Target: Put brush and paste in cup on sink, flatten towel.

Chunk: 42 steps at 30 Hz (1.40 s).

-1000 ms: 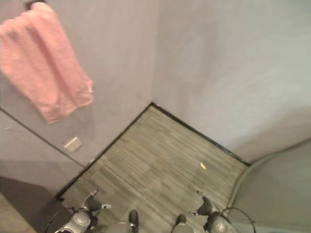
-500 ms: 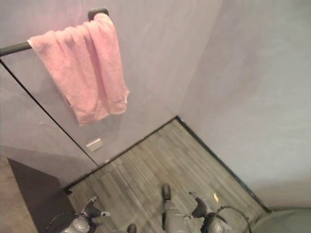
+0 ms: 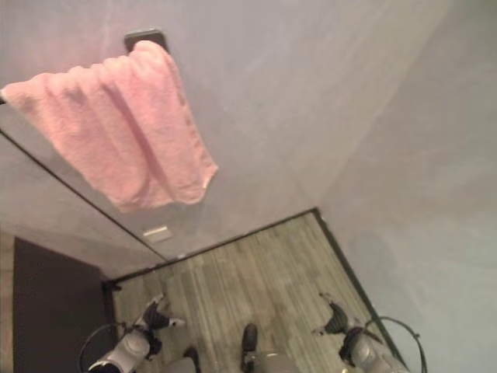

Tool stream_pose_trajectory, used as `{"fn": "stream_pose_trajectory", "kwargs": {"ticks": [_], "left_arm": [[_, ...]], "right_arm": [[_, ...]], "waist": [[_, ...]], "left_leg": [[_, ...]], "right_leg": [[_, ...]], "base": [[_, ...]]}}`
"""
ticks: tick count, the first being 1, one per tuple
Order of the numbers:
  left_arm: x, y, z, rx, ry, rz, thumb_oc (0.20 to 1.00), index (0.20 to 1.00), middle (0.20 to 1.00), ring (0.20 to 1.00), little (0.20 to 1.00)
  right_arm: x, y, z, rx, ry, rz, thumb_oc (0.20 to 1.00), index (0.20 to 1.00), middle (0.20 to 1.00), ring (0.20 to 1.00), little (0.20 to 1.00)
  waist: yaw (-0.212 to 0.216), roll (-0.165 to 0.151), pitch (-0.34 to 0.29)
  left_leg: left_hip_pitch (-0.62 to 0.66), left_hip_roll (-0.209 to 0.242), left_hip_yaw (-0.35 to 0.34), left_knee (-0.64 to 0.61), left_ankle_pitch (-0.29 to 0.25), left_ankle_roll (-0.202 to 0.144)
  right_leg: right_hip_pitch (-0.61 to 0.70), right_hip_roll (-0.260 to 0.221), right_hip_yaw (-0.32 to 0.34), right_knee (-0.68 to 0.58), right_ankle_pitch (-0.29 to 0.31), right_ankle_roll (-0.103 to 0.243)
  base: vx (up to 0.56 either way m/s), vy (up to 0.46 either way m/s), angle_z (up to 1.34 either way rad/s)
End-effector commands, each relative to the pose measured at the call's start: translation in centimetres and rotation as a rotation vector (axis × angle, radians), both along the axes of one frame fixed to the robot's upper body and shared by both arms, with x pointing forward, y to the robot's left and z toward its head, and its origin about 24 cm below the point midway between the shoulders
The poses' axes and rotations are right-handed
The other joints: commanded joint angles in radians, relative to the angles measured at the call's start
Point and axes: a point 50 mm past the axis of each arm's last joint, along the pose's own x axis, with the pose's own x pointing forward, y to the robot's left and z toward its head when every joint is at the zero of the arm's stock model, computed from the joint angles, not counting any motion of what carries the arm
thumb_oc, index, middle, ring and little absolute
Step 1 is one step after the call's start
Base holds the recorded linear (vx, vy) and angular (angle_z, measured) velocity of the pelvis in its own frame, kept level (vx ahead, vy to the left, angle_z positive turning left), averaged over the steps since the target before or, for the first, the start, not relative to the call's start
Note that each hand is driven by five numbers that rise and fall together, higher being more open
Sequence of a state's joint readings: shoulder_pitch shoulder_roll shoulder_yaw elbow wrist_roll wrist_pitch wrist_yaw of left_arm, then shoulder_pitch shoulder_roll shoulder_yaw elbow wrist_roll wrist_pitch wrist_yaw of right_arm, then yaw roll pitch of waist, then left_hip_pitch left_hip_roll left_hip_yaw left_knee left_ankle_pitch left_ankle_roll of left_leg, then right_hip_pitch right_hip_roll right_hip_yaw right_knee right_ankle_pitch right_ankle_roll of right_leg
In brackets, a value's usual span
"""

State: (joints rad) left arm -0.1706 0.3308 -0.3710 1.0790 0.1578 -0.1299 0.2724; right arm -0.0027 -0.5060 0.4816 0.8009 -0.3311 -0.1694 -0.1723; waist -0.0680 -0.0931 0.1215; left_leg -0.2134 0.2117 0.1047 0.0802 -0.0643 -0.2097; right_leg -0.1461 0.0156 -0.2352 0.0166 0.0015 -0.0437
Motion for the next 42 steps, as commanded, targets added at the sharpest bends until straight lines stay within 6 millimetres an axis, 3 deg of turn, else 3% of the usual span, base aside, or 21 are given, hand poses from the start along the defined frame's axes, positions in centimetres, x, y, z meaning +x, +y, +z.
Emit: {"fn": "stream_pose_trajectory", "kwargs": {"ticks": [1,6,8,12,16,18,20,22,23,27,30,36,40,42], "left_arm": [[-0.6,1.2,0.1,0.039,-0.013,0.028,1.0,1.0,1.0,1.0,1.0],[-1.8,1.8,-0.3,0.058,0.019,0.005,1.0,1.0,1.0,1.0,1.0],[-1.9,1.9,-0.3,0.058,0.021,0.006,1.0,1.0,1.0,1.0,1.0],[-2.2,2.0,-0.2,0.071,0.012,-0.015,1.0,1.0,1.0,1.0,1.0],[-2.6,1.5,-0.2,0.06,0.008,-0.057,1.0,1.0,1.0,1.0,1.0],[-2.7,1.4,-0.3,0.06,0.014,-0.059,1.0,1.0,1.0,1.0,1.0],[-2.4,1.3,-0.1,0.064,-0.007,-0.066,1.0,1.0,1.0,1.0,1.0],[-2.1,1.1,0.2,0.051,-0.028,-0.08,1.0,1.0,1.0,1.0,1.0],[-2.1,1.0,0.3,0.042,-0.035,-0.078,1.0,1.0,1.0,1.0,1.0],[-3.2,1.2,0.4,0.011,-0.032,-0.063,1.0,1.0,1.0,1.0,1.0],[-4.1,1.2,0.6,-0.034,-0.024,-0.073,1.0,1.0,1.0,1.0,1.0],[-3.2,0.9,3.0,-0.069,-0.123,-0.153,1.0,1.0,1.0,1.0,1.0],[-3.0,1.8,4.9,-0.06,-0.196,-0.164,1.0,1.0,1.0,1.0,1.0],[-2.4,2.1,6.9,-0.053,-0.28,-0.184,1.0,1.0,1.0,1.0,1.0]], "right_arm": [[-0.1,-0.9,0.3,-0.032,-0.03,-0.023,1.0,1.0,1.0,1.0,1.0],[-0.2,0.7,0.2,-0.002,-0.026,0.033,1.0,1.0,1.0,1.0,1.0],[-0.1,0.9,0.2,0.007,-0.028,0.037,1.0,1.0,1.0,1.0,1.0],[0.2,1.8,0.6,0.036,-0.063,0.058,1.0,1.0,1.0,1.0,1.0],[-0.1,1.8,0.7,0.053,-0.068,0.059,1.0,1.0,1.0,1.0,1.0],[-0.1,1.9,0.5,0.048,-0.058,0.063,1.0,1.0,1.0,1.0,1.0],[0.4,2.3,0.8,0.052,-0.071,0.088,1.0,1.0,1.0,1.0,1.0],[0.6,2.3,0.7,0.051,-0.069,0.095,1.0,1.0,1.0,1.0,1.0],[0.7,2.3,0.7,0.043,-0.066,0.095,1.0,1.0,1.0,1.0,1.0],[0.9,1.7,1.0,0.026,-0.064,0.108,1.0,1.0,1.0,1.0,1.0],[0.5,0.5,1.2,0.066,-0.079,-0.013,1.0,1.0,1.0,1.0,1.0],[1.4,-0.4,2.3,0.156,-0.161,-0.156,1.0,1.0,1.0,1.0,1.0],[2.6,-0.9,4.3,0.206,-0.254,-0.172,1.0,1.0,1.0,1.0,1.0],[3.5,-1.3,5.7,0.245,-0.315,-0.186,1.0,1.0,1.0,1.0,1.0]], "waist": [[-0.02,0.027,-0.018],[-0.009,0.02,-0.03],[-0.007,0.017,-0.032],[-0.009,0.007,-0.031],[-0.019,0.02,-0.021],[-0.016,0.02,-0.018],[-0.006,0.017,-0.009],[-0.006,0.004,0.005],[0.006,-0.003,0.011],[0.03,-0.018,-0.022],[0.032,-0.01,-0.049],[0.031,0.025,-0.069],[0.034,0.045,-0.082],[0.039,0.048,-0.087]], "left_leg": [[0.033,-0.066,-0.04,0.006,0.081,0.124],[0.038,-0.139,-0.012,0.066,0.011,0.164],[0.038,-0.149,-0.01,0.07,0.004,0.172],[0.05,-0.182,-0.019,0.051,0.002,0.198],[0.068,-0.199,-0.059,0.031,0.008,0.216],[0.073,-0.2,-0.066,0.031,0.007,0.213],[0.076,-0.192,-0.074,0.041,-0.001,0.203],[0.071,-0.199,-0.1,0.082,-0.017,0.196],[0.065,-0.197,-0.105,0.102,-0.021,0.192],[0.074,-0.171,-0.147,0.051,0.01,0.163],[0.087,-0.136,-0.185,-0.012,0.051,0.147],[0.112,-0.097,-0.206,-0.105,0.11,0.125],[0.123,-0.084,-0.206,-0.158,0.14,0.112],[0.12,-0.083,-0.208,-0.168,0.144,0.105]], "right_leg": [[-0.015,-0.164,0.098,0.172,-0.024,0.195],[0.012,-0.225,0.152,0.162,0.029,0.223],[0.011,-0.233,0.16,0.162,0.047,0.228],[-0.012,-0.254,0.193,0.212,0.14,0.237],[-0.046,-0.162,0.27,0.272,0.074,0.211],[-0.049,-0.159,0.265,0.248,0.055,0.208],[-0.063,-0.186,0.231,0.148,0.063,0.217],[-0.072,-0.186,0.254,0.125,0.066,0.222],[-0.063,-0.194,0.229,0.118,0.064,0.225],[-0.016,-0.165,0.202,0.083,0.036,0.213],[0.014,-0.145,0.167,0.065,0.012,0.2],[0.039,-0.136,0.127,0.042,0.004,0.193],[0.054,-0.14,0.105,0.022,0.009,0.198],[0.061,-0.144,0.098,0.011,0.016,0.201]], "base": [[0.09,0.269,-0.17],[0.07,0.27,-0.23],[0.03,0.226,-0.14],[0.01,0.17,0.02],[0.02,0.126,0.18],[0.02,-0.002,0.33],[0.03,-0.112,0.22],[0.04,-0.141,0.1],[0.02,-0.244,0.28],[0.05,-0.225,0.71],[0.08,-0.243,0.4],[0.03,-0.068,0.14],[0.01,-0.002,0.05],[0.0,0.022,0.03]]}}
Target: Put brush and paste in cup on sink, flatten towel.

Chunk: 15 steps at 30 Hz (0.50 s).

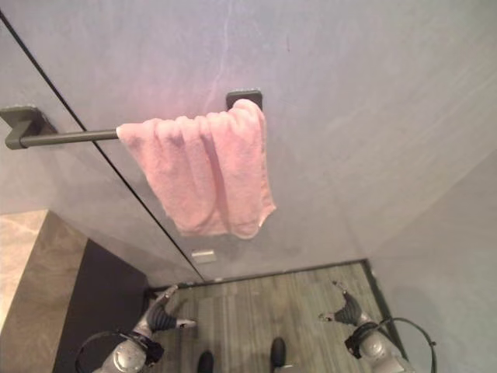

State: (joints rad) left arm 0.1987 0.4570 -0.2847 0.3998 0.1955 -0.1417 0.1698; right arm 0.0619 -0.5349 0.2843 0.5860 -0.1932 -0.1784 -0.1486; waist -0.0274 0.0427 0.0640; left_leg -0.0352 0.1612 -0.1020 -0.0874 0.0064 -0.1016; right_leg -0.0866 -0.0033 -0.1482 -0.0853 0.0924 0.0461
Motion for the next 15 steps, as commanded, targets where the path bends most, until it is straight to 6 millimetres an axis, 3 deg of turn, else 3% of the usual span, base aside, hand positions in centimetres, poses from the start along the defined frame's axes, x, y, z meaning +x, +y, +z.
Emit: {"fn": "stream_pose_trajectory", "kwargs": {"ticks": [1,2,5,8,9,15], "left_arm": [[0.3,3.0,2.4,0.067,-0.073,-0.01,1.0,1.0,1.0,1.0,1.0],[0.3,3.0,2.4,0.067,-0.073,-0.01,1.0,1.0,1.0,1.0,1.0],[2.0,3.3,6.3,0.074,-0.251,-0.027,1.0,1.0,1.0,1.0,1.0],[2.9,3.5,8.6,0.084,-0.359,-0.025,1.0,1.0,1.0,1.0,1.0],[2.9,3.5,8.6,0.084,-0.36,-0.023,1.0,1.0,1.0,1.0,1.0],[4.8,3.2,13.1,0.069,-0.552,-0.045,1.0,1.0,1.0,1.0,1.0]], "right_arm": [[1.4,0.3,1.8,0.081,-0.114,-0.014,1.0,1.0,1.0,1.0,1.0],[1.4,0.3,1.8,0.081,-0.114,-0.014,1.0,1.0,1.0,1.0,1.0],[5.2,0.4,6.3,0.11,-0.304,0.018,1.0,1.0,1.0,1.0,1.0],[7.9,1.3,10.2,0.136,-0.451,0.071,1.0,1.0,1.0,1.0,1.0],[7.9,1.3,10.2,0.137,-0.452,0.072,1.0,1.0,1.0,1.0,1.0],[11.9,4.3,17.0,0.242,-0.661,0.192,1.0,1.0,1.0,1.0,1.0]], "waist": [[-0.002,-0.088,-0.03],[-0.003,-0.088,-0.03],[0.012,-0.092,-0.035],[0.023,-0.096,-0.038],[0.023,-0.096,-0.037],[0.043,-0.105,-0.042]], "left_leg": [[-0.059,-0.032,-0.002,0.0,0.074,-0.003],[-0.059,-0.032,-0.002,0.0,0.074,-0.003],[-0.071,-0.038,0.003,0.0,0.072,-0.008],[-0.074,-0.041,0.016,0.0,0.067,-0.008],[-0.074,-0.041,0.017,0.0,0.067,-0.008],[-0.075,-0.045,0.045,0.0,0.06,-0.011]], "right_leg": [[0.001,-0.125,0.011,0.112,-0.075,0.111],[0.002,-0.125,0.011,0.111,-0.074,0.111],[0.006,-0.135,0.005,0.082,-0.05,0.12],[0.006,-0.142,0.014,0.055,-0.03,0.126],[0.006,-0.142,0.016,0.054,-0.028,0.126],[0.009,-0.152,0.035,0.017,-0.003,0.128]], "base": [[0.0,0.0,0.0],[-0.01,0.017,0.04],[-0.02,0.039,0.06],[-0.02,0.032,-0.01],[-0.02,0.024,-0.08],[-0.01,0.033,-0.1]]}}
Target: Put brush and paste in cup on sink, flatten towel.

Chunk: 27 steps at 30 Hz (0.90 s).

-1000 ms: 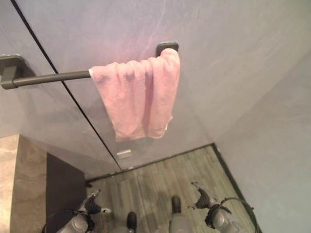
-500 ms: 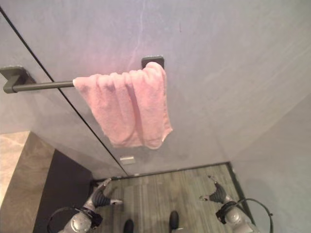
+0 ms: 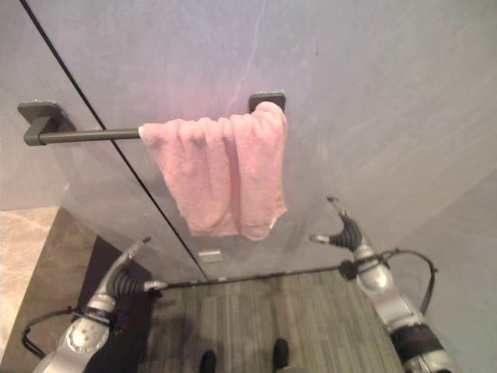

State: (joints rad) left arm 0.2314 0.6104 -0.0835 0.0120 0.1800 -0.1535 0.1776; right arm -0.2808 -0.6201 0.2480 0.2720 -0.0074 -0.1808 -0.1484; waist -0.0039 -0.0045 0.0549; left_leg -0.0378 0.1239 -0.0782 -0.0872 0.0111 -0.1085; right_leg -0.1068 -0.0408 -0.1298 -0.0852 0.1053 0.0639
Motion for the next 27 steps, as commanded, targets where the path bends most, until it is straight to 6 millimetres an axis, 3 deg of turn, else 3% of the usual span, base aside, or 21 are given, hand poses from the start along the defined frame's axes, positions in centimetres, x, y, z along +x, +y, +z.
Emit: {"fn": "stream_pose_trajectory", "kwargs": {"ticks": [1,2,9,13,20,25,27], "left_arm": [[1.9,-0.1,3.9,-0.047,-0.184,-0.039,1.0,1.0,1.0,1.0,1.0],[2.8,-0.6,4.7,-0.087,-0.221,-0.051,1.0,1.0,1.0,1.0,1.0],[5.9,-2.9,7.3,-0.113,-0.332,-0.127,1.0,1.0,1.0,1.0,1.0],[9.5,-5.4,9.6,-0.198,-0.405,-0.177,1.0,1.0,1.0,1.0,1.0],[12.0,-6.9,11.6,-0.198,-0.461,-0.182,1.0,1.0,1.0,1.0,1.0],[12.7,-7.6,12.7,-0.203,-0.5,-0.181,1.0,1.0,1.0,1.0,1.0],[12.9,-7.8,13.2,-0.205,-0.517,-0.181,1.0,1.0,1.0,1.0,1.0]], "right_arm": [[1.7,1.5,2.8,0.092,-0.066,0.082,1.0,1.0,1.0,1.0,1.0],[2.5,3.0,3.6,0.131,-0.061,0.14,1.0,1.0,1.0,1.0,1.0],[4.9,6.3,5.9,0.138,-0.043,0.253,1.0,1.0,1.0,1.0,1.0],[6.5,8.6,7.5,0.181,-0.038,0.281,1.0,1.0,1.0,1.0,1.0],[7.8,10.2,9.4,0.252,-0.064,0.272,1.0,1.0,1.0,1.0,1.0],[8.4,11.5,10.7,0.264,-0.083,0.277,1.0,1.0,1.0,1.0,1.0],[8.5,11.8,11.2,0.275,-0.096,0.279,0.896,0.896,0.896,0.896,0.896]], "waist": [[0.021,-0.06,-0.032],[0.022,-0.063,-0.031],[0.024,-0.071,-0.017],[0.019,-0.074,0.018],[0.017,-0.076,0.046],[0.024,-0.093,0.063],[0.027,-0.097,0.066]], "left_leg": [[-0.072,-0.008,0.026,0.0,0.055,-0.006],[-0.075,-0.008,0.027,0.0,0.057,-0.008],[-0.09,-0.007,0.028,0.0,0.065,-0.014],[-0.13,-0.009,0.022,0.0,0.085,-0.014],[-0.179,-0.015,0.018,0.0,0.103,-0.011],[-0.21,-0.026,0.019,0.0,0.107,-0.006],[-0.22,-0.027,0.019,0.0,0.108,-0.005]], "right_leg": [[0.033,-0.116,0.02,0.009,-0.012,0.11],[0.035,-0.116,0.021,0.005,-0.01,0.109],[0.028,-0.119,0.02,0.004,-0.008,0.105],[-0.012,-0.119,0.025,0.017,-0.001,0.101],[-0.063,-0.12,0.034,0.027,0.013,0.102],[-0.084,-0.13,0.039,0.006,0.034,0.11],[-0.092,-0.133,0.04,0.002,0.039,0.113]], "base": [[-0.01,0.029,-0.17],[-0.01,0.022,-0.12],[-0.01,0.006,-0.02],[-0.04,0.02,0.03],[-0.02,0.022,0.0],[0.01,0.04,-0.02],[0.0,0.0,0.0]]}}
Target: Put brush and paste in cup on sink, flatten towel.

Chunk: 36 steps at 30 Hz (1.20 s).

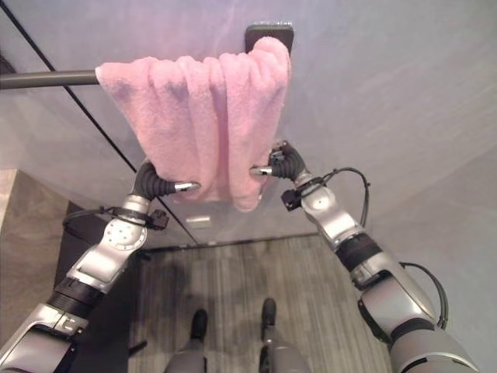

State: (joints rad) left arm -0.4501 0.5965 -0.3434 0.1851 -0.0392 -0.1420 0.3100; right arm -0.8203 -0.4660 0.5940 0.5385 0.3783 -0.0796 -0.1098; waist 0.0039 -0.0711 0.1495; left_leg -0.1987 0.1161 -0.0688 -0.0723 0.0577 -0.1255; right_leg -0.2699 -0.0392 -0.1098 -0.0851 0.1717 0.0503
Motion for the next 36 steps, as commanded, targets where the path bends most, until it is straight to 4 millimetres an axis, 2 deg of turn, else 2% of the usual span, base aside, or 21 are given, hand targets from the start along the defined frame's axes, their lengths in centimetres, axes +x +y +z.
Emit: {"fn": "stream_pose_trajectory", "kwargs": {"ticks": [1,2,3,4,5,10,14,16,19,22,23,25,26,28,29,30,31,32,33,34,36], "left_arm": [[0.9,-0.7,2.7,-0.019,-0.108,-0.004,1.0,1.0,1.0,1.0,1.0],[1.1,-1.0,2.9,-0.023,-0.114,-0.007,1.0,1.0,1.0,1.0,1.0],[1.1,-1.0,3.1,-0.025,-0.119,-0.01,0.78,0.78,0.78,0.78,0.78],[1.1,-1.1,3.3,-0.031,-0.129,-0.009,0.313,0.313,0.313,0.313,0.313],[0.9,-1.0,3.3,-0.034,-0.13,-0.013,0.2,0.2,0.2,0.2,0.2],[0.6,-0.4,3.0,-0.036,-0.125,0.011,0.2,0.2,0.2,0.2,0.2],[0.2,0.7,1.8,-0.049,-0.089,0.052,0.2,0.2,0.2,0.2,0.2],[-0.3,1.4,2.5,-0.035,-0.126,0.077,0.2,0.2,0.2,0.2,0.2],[-1.8,2.4,4.8,-0.011,-0.277,0.121,0.2,0.2,0.2,0.2,0.2],[-4.7,3.1,7.5,-0.055,-0.459,0.134,0.2,0.2,0.2,0.2,0.2],[-5.3,3.4,7.5,-0.082,-0.48,0.139,0.2,0.2,0.2,0.2,0.2],[-6.1,3.7,6.7,-0.129,-0.462,0.153,0.222,0.222,0.222,0.222,0.222],[-6.4,4.1,6.0,-0.14,-0.435,0.167,0.275,0.275,0.275,0.275,0.275],[-6.4,4.9,3.4,-0.143,-0.315,0.213,0.316,0.316,0.316,0.316,0.316],[-6.4,4.9,3.4,-0.144,-0.314,0.213,0.319,0.319,0.319,0.319,0.319],[-6.2,5.1,2.4,-0.152,-0.268,0.229,0.3,0.3,0.3,0.3,0.3],[-5.8,5.1,0.4,-0.163,-0.166,0.236,0.247,0.247,0.247,0.247,0.247],[-5.7,5.1,0.3,-0.163,-0.166,0.236,0.2,0.2,0.2,0.2,0.2],[-5.2,4.9,-1.9,-0.19,-0.057,0.244,0.2,0.2,0.2,0.2,0.2],[-5.1,5.0,-1.9,-0.19,-0.059,0.244,0.2,0.2,0.2,0.2,0.2],[-4.6,5.0,-3.2,-0.191,0.004,0.256,0.2,0.2,0.2,0.2,0.2]], "right_arm": [[1.2,1.4,5.6,0.06,-0.157,-0.002,0.774,0.774,0.774,0.774,0.774],[1.2,1.6,5.9,0.068,-0.165,0.001,0.649,0.649,0.649,0.649,0.649],[1.2,1.6,6.1,0.076,-0.171,0.001,0.338,0.338,0.338,0.338,0.338],[1.1,1.7,6.0,0.087,-0.173,0.002,0.2,0.2,0.2,0.2,0.2],[1.0,1.6,5.8,0.096,-0.171,-0.001,0.2,0.2,0.2,0.2,0.2],[0.5,1.3,5.1,0.114,-0.171,0.003,0.2,0.2,0.2,0.2,0.2],[-0.2,0.7,3.4,0.163,-0.136,-0.015,0.2,0.2,0.2,0.2,0.2],[-0.9,0.7,3.1,0.147,-0.157,-0.003,0.2,0.2,0.2,0.2,0.2],[-2.5,1.3,5.5,0.125,-0.292,0.073,0.2,0.2,0.2,0.2,0.2],[-5.3,2.3,8.6,0.166,-0.463,0.177,0.2,0.2,0.2,0.2,0.2],[-6.1,2.7,9.4,0.186,-0.51,0.21,0.2,0.2,0.2,0.2,0.2],[-6.9,3.3,9.3,0.213,-0.523,0.242,0.2,0.2,0.2,0.2,0.2],[-7.2,3.6,8.9,0.211,-0.52,0.252,0.2,0.2,0.2,0.2,0.2],[-6.7,4.4,6.6,0.154,-0.43,0.253,0.2,0.2,0.2,0.2,0.2],[-6.6,4.4,6.5,0.154,-0.429,0.253,0.2,0.2,0.2,0.2,0.2],[-6.4,4.9,5.6,0.144,-0.383,0.253,0.2,0.2,0.2,0.2,0.2],[-5.8,5.8,3.4,0.15,-0.27,0.261,0.2,0.2,0.2,0.2,0.2],[-5.7,5.9,3.4,0.15,-0.271,0.262,0.2,0.2,0.2,0.2,0.2],[-4.7,6.7,0.7,0.159,-0.131,0.227,0.2,0.2,0.2,0.2,0.2],[-4.6,6.8,0.7,0.16,-0.133,0.227,0.2,0.2,0.2,0.2,0.2],[-3.8,7.5,0.2,0.04,-0.13,0.211,0.2,0.2,0.2,0.2,0.2]], "waist": [[0.02,-0.031,-0.029],[0.022,-0.033,-0.027],[0.024,-0.037,-0.026],[0.027,-0.041,-0.024],[0.03,-0.045,-0.023],[0.032,-0.051,-0.022],[0.034,-0.051,-0.033],[0.037,-0.049,-0.045],[0.04,-0.05,-0.065],[0.042,-0.052,-0.084],[0.044,-0.052,-0.085],[0.048,-0.053,-0.095],[0.05,-0.052,-0.097],[0.06,-0.051,-0.097],[0.06,-0.051,-0.098],[0.064,-0.05,-0.097],[0.072,-0.047,-0.095],[0.072,-0.048,-0.096],[0.082,-0.043,-0.093],[0.081,-0.044,-0.092],[0.092,-0.041,-0.092]], "left_leg": [[-0.06,-0.02,0.01,-0.015,0.062,0.012],[-0.066,-0.02,0.011,-0.015,0.063,0.012],[-0.069,-0.021,0.011,-0.015,0.063,0.012],[-0.07,-0.021,0.011,-0.015,0.064,0.014],[-0.068,-0.02,0.01,-0.015,0.063,0.015],[-0.055,-0.019,0.01,-0.015,0.056,0.019],[-0.034,-0.019,0.009,-0.015,0.046,0.021],[-0.018,-0.017,0.011,-0.015,0.039,0.021],[0.004,-0.012,0.013,-0.015,0.03,0.018],[0.023,-0.01,0.018,-0.015,0.02,0.016],[0.022,-0.01,0.018,-0.015,0.028,0.017],[0.035,-0.007,0.024,-0.015,0.013,0.015],[0.037,-0.008,0.026,-0.015,0.013,0.016],[0.039,-0.007,0.028,-0.015,0.014,0.017],[0.039,-0.007,0.028,-0.015,0.013,0.017],[0.036,-0.007,0.029,-0.015,0.015,0.017],[0.033,-0.007,0.028,-0.015,0.019,0.018],[0.032,-0.007,0.028,-0.015,0.019,0.018],[0.026,-0.01,0.023,-0.015,0.023,0.018],[0.026,-0.01,0.022,-0.015,0.023,0.018],[0.02,-0.013,0.018,-0.015,0.027,0.019]], "right_leg": [[0.069,-0.135,0.021,0.003,-0.027,0.126],[0.063,-0.136,0.021,0.001,-0.024,0.128],[0.06,-0.135,0.022,0.0,-0.022,0.128],[0.058,-0.134,0.024,0.0,-0.023,0.127],[0.061,-0.135,0.023,0.001,-0.025,0.127],[0.073,-0.136,0.02,0.006,-0.032,0.128],[0.094,-0.14,0.013,0.012,-0.044,0.129],[0.11,-0.141,0.01,0.014,-0.053,0.129],[0.132,-0.142,0.005,0.014,-0.067,0.129],[0.153,-0.143,0.004,0.007,-0.072,0.132],[0.152,-0.144,0.005,0.007,-0.066,0.133],[0.164,-0.143,0.004,0.0,-0.077,0.133],[0.165,-0.144,0.004,-0.001,-0.078,0.133],[0.164,-0.145,0.003,-0.002,-0.078,0.132],[0.164,-0.145,0.003,-0.002,-0.078,0.132],[0.162,-0.145,0.004,-0.002,-0.078,0.131],[0.16,-0.145,0.003,-0.002,-0.078,0.129],[0.159,-0.145,0.003,-0.002,-0.079,0.129],[0.158,-0.147,0.0,-0.002,-0.076,0.127],[0.158,-0.147,-0.001,-0.002,-0.076,0.127],[0.158,-0.149,-0.005,-0.002,-0.075,0.125]], "base": [[0.0,0.0,0.0],[0.0,0.0,0.0],[0.0,0.0,0.0],[0.05,0.008,-0.03],[0.05,0.005,-0.02],[0.03,-0.003,-0.01],[0.04,-0.007,0.0],[0.07,-0.021,0.02],[0.07,-0.027,0.04],[0.05,-0.019,0.02],[0.0,0.0,0.0],[0.02,-0.007,0.01],[-0.02,-0.014,0.07],[-0.02,-0.007,0.01],[0.0,0.0,0.0],[-0.04,-0.01,-0.01],[-0.04,-0.01,0.01],[-0.05,-0.007,-0.02],[0.0,0.0,0.0],[-0.05,0.003,-0.01],[-0.02,0.0,0.01]]}}
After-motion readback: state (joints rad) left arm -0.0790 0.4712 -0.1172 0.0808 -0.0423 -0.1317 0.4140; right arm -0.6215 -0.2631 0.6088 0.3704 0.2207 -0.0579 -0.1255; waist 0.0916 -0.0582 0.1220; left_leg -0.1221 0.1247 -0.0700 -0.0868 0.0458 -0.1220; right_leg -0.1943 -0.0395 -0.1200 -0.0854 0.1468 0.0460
